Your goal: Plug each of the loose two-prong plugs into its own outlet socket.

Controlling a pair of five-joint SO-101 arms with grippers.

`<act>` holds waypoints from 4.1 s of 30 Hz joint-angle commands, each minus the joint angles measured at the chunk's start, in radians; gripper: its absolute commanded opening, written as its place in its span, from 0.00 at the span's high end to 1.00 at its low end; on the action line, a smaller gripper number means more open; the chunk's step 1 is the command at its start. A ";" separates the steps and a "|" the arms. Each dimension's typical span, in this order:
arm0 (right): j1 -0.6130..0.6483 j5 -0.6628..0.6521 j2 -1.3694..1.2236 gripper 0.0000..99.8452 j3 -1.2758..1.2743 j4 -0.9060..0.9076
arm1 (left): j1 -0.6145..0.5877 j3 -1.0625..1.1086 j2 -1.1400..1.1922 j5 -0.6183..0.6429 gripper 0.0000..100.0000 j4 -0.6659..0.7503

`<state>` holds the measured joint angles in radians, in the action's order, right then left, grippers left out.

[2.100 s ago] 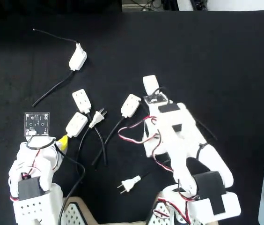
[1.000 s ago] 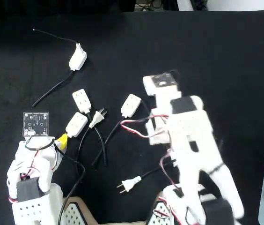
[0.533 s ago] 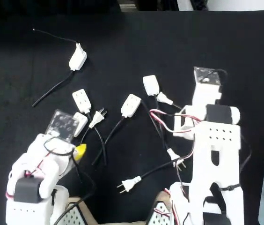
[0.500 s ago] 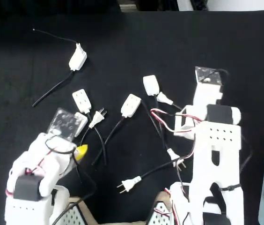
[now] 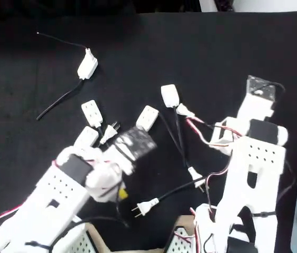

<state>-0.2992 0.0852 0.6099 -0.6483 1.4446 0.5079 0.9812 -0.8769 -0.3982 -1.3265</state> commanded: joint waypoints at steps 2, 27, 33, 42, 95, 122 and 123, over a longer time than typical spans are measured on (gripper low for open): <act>-0.034 0.008 0.028 0.79 0.045 -0.011 | 0.163 -0.045 0.026 0.092 0.72 0.058; -0.032 0.008 0.028 0.80 0.041 -0.005 | 0.358 -0.062 0.628 0.298 0.80 0.502; -0.037 0.008 0.028 0.80 0.041 -0.005 | 0.344 -0.104 0.628 0.249 0.96 0.491; -0.035 0.008 0.028 0.80 0.042 -0.005 | 0.209 -0.199 0.628 0.252 0.97 0.491; 0.499 0.087 0.021 0.79 -0.142 -0.104 | -0.631 -0.062 -0.195 0.559 0.70 0.115; 0.302 -0.334 -0.114 0.79 -0.286 -0.169 | -0.918 0.532 -0.836 0.292 0.70 0.146; 0.302 -0.348 -0.145 0.79 -0.282 -0.169 | -0.918 0.532 -0.844 0.292 0.70 0.137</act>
<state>0.0153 -0.2294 0.5255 -0.9398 1.2727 -0.4066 1.5167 -1.6840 -0.0990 -1.1684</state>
